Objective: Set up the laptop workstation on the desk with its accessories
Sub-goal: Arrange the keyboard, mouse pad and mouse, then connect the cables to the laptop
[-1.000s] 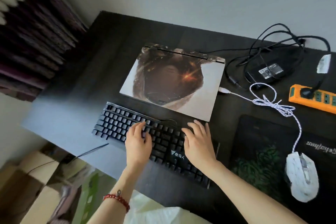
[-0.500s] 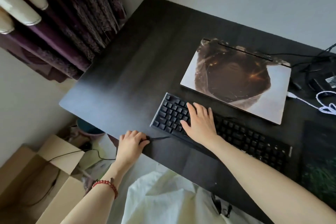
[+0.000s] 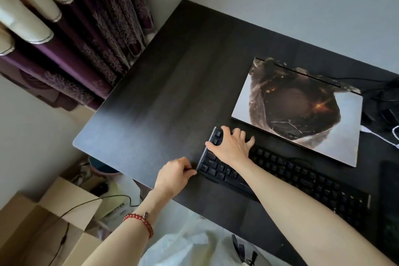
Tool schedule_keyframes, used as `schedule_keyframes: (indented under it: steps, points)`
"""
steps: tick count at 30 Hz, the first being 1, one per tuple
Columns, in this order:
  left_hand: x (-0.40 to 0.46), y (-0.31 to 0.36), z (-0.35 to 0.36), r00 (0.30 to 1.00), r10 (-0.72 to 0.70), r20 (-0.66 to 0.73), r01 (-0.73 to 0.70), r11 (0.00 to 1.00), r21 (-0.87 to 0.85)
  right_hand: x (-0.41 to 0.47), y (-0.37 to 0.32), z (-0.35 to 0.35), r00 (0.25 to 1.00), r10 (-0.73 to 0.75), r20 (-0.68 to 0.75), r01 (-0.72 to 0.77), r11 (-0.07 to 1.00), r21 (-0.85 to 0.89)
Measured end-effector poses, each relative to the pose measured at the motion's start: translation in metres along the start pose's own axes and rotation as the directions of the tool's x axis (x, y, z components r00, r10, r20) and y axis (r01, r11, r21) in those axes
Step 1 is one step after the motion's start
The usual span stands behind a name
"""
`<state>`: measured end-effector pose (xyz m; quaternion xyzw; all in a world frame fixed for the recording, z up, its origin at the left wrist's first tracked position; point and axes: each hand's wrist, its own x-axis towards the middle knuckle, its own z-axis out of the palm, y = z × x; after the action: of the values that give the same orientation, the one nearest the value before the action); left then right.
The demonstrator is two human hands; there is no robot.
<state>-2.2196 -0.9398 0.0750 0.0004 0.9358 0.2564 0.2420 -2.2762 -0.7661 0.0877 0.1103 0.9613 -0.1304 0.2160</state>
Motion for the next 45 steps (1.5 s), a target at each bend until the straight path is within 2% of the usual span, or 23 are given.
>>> schedule_keyframes:
  steps: [3,7,11,16,19,21,25,27,28,30,32,33,34,35,37,39,40,43,45]
  points:
    - [0.002,-0.010,-0.008,0.996,-0.084,0.000,0.084,0.996,-0.044,0.001,0.001,-0.003,1.000,0.001,-0.029,0.002,0.996,0.088]
    - [0.027,-0.009,-0.029,0.966,-0.192,-0.171,0.161,0.970,-0.180,-0.020,-0.002,-0.005,0.991,-0.065,-0.115,0.082,0.984,0.155]
    - [0.064,0.018,-0.054,0.936,-0.219,-0.276,0.141,0.950,-0.277,-0.041,-0.006,0.011,0.977,-0.156,-0.145,0.172,0.979,0.112]
    - [0.080,0.042,-0.073,0.927,-0.153,-0.343,0.041,0.949,-0.314,-0.039,-0.007,0.028,0.964,-0.200,-0.177,0.202,0.979,-0.010]
    - [0.072,0.045,-0.074,0.930,-0.112,-0.349,-0.006,0.947,-0.320,-0.037,-0.007,0.022,0.865,-0.352,-0.357,0.369,0.929,-0.021]
    - [0.061,0.047,-0.075,0.929,-0.060,-0.366,-0.063,0.946,-0.317,-0.034,-0.007,0.009,0.790,-0.393,-0.471,0.454,0.891,0.017]
    - [0.034,0.051,-0.081,0.932,0.013,-0.363,-0.150,0.924,-0.352,-0.009,-0.009,-0.017,0.730,-0.531,-0.430,0.561,0.825,-0.066]
    - [0.020,0.048,-0.085,0.937,0.014,-0.348,-0.150,0.918,-0.367,0.001,-0.010,-0.029,0.669,-0.626,-0.401,0.647,0.756,-0.101]
    - [0.014,0.044,-0.086,0.941,0.006,-0.337,-0.140,0.916,-0.375,0.005,-0.009,-0.038,0.660,-0.622,-0.420,0.645,0.757,-0.107]
    - [0.001,0.026,-0.093,0.939,-0.034,-0.342,-0.107,0.917,-0.385,0.012,-0.005,-0.063,0.742,-0.461,-0.487,0.543,0.839,0.035]
    - [-0.011,0.002,-0.103,0.919,-0.093,-0.383,-0.065,0.923,-0.380,0.022,0.006,-0.090,0.866,-0.142,-0.480,0.311,0.904,0.293]
    - [-0.019,-0.007,-0.112,0.897,-0.124,-0.425,-0.049,0.926,-0.374,0.028,0.011,-0.105,0.891,-0.043,-0.452,0.222,0.909,0.352]
    - [-0.024,-0.014,-0.118,0.876,-0.149,-0.458,-0.033,0.930,-0.365,0.033,0.018,-0.110,0.905,-0.008,-0.425,0.174,0.919,0.353]
    - [-0.030,-0.015,-0.129,0.851,-0.163,-0.500,-0.030,0.934,-0.355,0.035,0.018,-0.118,0.911,-0.040,-0.410,0.189,0.925,0.330]
    - [-0.032,-0.005,-0.149,0.806,-0.152,-0.572,-0.052,0.945,-0.324,0.035,0.006,-0.126,0.911,-0.203,-0.360,0.325,0.891,0.318]
    - [-0.026,0.018,-0.171,0.765,-0.083,-0.638,-0.107,0.961,-0.254,0.027,-0.016,-0.139,0.871,-0.394,-0.293,0.476,0.825,0.305]
    - [-0.022,0.032,-0.183,0.743,-0.018,-0.669,-0.159,0.966,-0.203,0.020,-0.030,-0.151,0.827,-0.483,-0.286,0.554,0.786,0.275]
    - [-0.009,0.078,-0.220,0.692,0.155,-0.705,-0.303,0.949,-0.088,-0.001,-0.064,-0.195,0.631,-0.682,-0.370,0.768,0.616,0.175]
    - [-0.005,0.108,-0.244,0.634,0.254,-0.730,-0.385,0.923,-0.013,-0.011,-0.075,-0.221,0.535,-0.735,-0.416,0.833,0.542,0.113]
